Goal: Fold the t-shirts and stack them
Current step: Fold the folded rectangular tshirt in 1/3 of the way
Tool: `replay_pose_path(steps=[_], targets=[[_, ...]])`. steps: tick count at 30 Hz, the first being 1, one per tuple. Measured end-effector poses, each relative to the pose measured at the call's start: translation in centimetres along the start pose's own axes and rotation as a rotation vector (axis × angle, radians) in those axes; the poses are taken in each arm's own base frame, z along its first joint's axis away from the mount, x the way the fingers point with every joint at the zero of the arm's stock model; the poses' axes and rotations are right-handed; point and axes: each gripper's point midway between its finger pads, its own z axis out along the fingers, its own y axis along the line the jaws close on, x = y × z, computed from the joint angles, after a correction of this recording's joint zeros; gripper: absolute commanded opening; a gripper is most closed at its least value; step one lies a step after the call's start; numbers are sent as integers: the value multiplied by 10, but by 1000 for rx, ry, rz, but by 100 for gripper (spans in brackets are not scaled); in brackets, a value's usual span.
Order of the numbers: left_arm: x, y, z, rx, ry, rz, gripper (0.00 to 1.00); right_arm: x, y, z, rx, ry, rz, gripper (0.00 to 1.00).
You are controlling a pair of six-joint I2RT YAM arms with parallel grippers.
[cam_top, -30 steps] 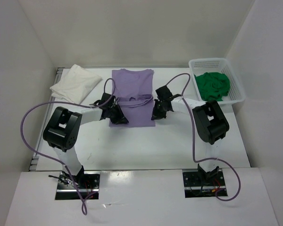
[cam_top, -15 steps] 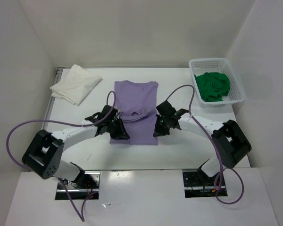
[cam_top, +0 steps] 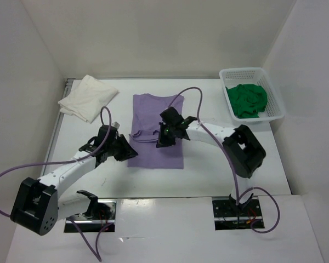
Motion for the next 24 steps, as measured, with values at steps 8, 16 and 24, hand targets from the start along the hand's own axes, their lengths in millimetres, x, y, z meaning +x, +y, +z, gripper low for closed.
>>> replay_pose_path(steps=[8, 16, 24], targets=[[13, 42, 31, -115, 80, -39, 28, -2, 5, 51, 32, 24, -39, 0], [21, 49, 43, -115, 126, -41, 28, -9, 7, 66, 64, -26, -74, 0], [21, 50, 41, -116, 125, -20, 28, -78, 13, 85, 158, -273, -80, 0]])
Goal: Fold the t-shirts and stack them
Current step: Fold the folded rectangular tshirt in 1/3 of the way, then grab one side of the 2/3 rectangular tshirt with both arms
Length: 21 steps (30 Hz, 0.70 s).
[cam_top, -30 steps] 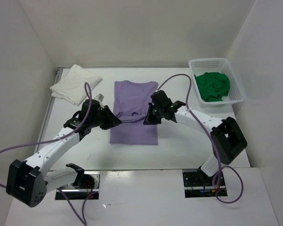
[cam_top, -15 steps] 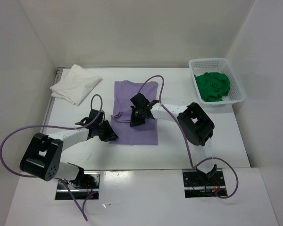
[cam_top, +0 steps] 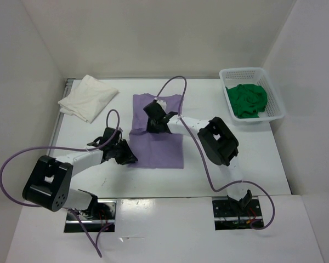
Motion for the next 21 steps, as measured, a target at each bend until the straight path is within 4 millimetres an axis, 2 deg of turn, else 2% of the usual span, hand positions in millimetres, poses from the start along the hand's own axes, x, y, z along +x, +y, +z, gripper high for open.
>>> replay_pose_path(steps=[4, 8, 10, 11, 13, 15, 18, 19, 21], targets=[[1, 3, -9, -20, -12, 16, 30, -57, -1, 3, 20, -129, 55, 0], [-1, -1, -24, -20, -32, 29, 37, -123, 2, -12, -9, -250, 120, 0], [-6, -8, -32, -6, -51, 37, 40, -134, -4, -22, -18, -267, 136, 0], [-8, -12, -35, 1, -60, 41, 40, -129, -9, -28, -18, -252, 137, 0], [-12, -15, -40, 14, -79, 53, 40, -103, -21, -46, -29, -203, 133, 1], [-13, -13, -41, 8, -80, 51, 40, -59, -41, -70, -28, -115, 130, 1], [-10, -4, -36, -16, -55, 30, 40, -3, -67, -109, -49, -17, 143, 17], [-8, 1, -34, -27, -43, 20, 40, 13, -76, -122, -54, 10, 154, 38], [-3, 13, -32, -54, -21, -6, 47, 40, -88, -140, -72, 54, 180, 54]])
